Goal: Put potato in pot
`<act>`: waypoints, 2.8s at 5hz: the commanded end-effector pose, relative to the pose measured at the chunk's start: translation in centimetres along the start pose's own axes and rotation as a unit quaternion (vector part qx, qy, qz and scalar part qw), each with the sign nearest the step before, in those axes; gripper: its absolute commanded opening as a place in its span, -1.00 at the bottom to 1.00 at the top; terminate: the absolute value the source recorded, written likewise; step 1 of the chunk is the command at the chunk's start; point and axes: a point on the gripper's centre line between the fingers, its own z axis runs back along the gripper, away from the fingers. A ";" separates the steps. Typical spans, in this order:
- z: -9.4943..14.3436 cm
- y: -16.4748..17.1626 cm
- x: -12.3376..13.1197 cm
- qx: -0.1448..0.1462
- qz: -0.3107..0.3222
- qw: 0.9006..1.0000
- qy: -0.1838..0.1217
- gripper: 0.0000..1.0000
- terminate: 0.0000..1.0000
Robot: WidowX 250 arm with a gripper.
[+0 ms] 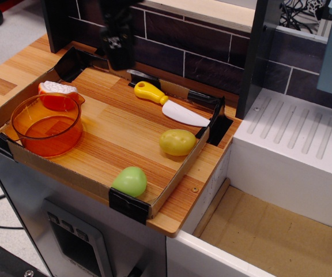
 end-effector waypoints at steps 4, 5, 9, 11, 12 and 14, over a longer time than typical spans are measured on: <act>-4.2 -2.8 0.5 -0.016 -0.226 0.974 0.017 1.00 -1.00; -5.9 -3.2 0.8 -0.008 -0.215 0.976 0.028 1.00 -1.00; -9.8 -4.2 2.4 0.017 -0.172 0.984 0.043 -1.00 -1.00; -5.4 -3.4 1.0 0.050 -0.104 0.993 0.017 -1.00 -1.00; -1.1 -2.6 -1.5 0.074 -0.056 0.996 0.007 -1.00 -1.00; 3.0 -2.0 -8.4 0.074 -0.040 0.996 0.013 -1.00 -1.00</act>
